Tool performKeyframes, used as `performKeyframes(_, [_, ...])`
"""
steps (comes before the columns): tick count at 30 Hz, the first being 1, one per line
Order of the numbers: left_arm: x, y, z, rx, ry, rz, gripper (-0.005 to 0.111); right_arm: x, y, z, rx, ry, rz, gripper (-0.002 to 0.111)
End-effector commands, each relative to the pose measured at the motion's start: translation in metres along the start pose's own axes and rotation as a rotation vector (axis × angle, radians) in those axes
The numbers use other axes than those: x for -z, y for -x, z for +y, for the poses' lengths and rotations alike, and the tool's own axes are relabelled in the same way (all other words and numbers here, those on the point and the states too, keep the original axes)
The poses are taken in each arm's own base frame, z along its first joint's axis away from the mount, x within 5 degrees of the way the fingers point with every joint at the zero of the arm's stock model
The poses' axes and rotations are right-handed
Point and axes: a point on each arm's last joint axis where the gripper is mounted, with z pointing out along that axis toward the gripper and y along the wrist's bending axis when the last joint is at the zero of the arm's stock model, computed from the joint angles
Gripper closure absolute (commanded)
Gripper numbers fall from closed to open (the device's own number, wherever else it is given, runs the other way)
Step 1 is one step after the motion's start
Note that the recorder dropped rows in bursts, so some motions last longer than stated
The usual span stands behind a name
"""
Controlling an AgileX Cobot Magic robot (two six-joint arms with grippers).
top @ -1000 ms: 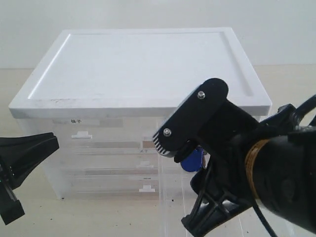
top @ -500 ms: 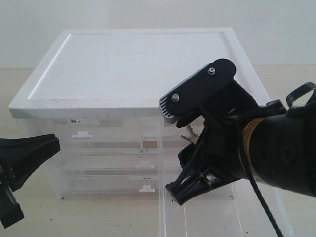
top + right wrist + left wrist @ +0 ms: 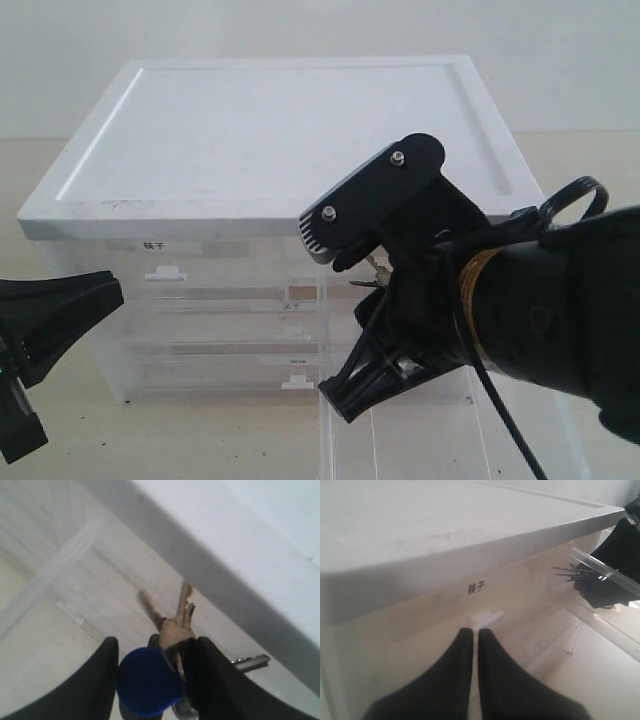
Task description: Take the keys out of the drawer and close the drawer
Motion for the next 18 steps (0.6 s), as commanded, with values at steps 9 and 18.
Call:
performKeyframes(9, [-0.001, 0.001, 0.0, 0.007, -0.011, -0.013, 0.102, 0.022, 0.004, -0.006, 0.051, 0.061, -0.012, 0.108])
performKeyframes(18, [-0.001, 0.001, 0.0, 0.007, -0.011, -0.013, 0.102, 0.067, 0.008, -0.026, -0.01, 0.101, -0.166, 0.108])
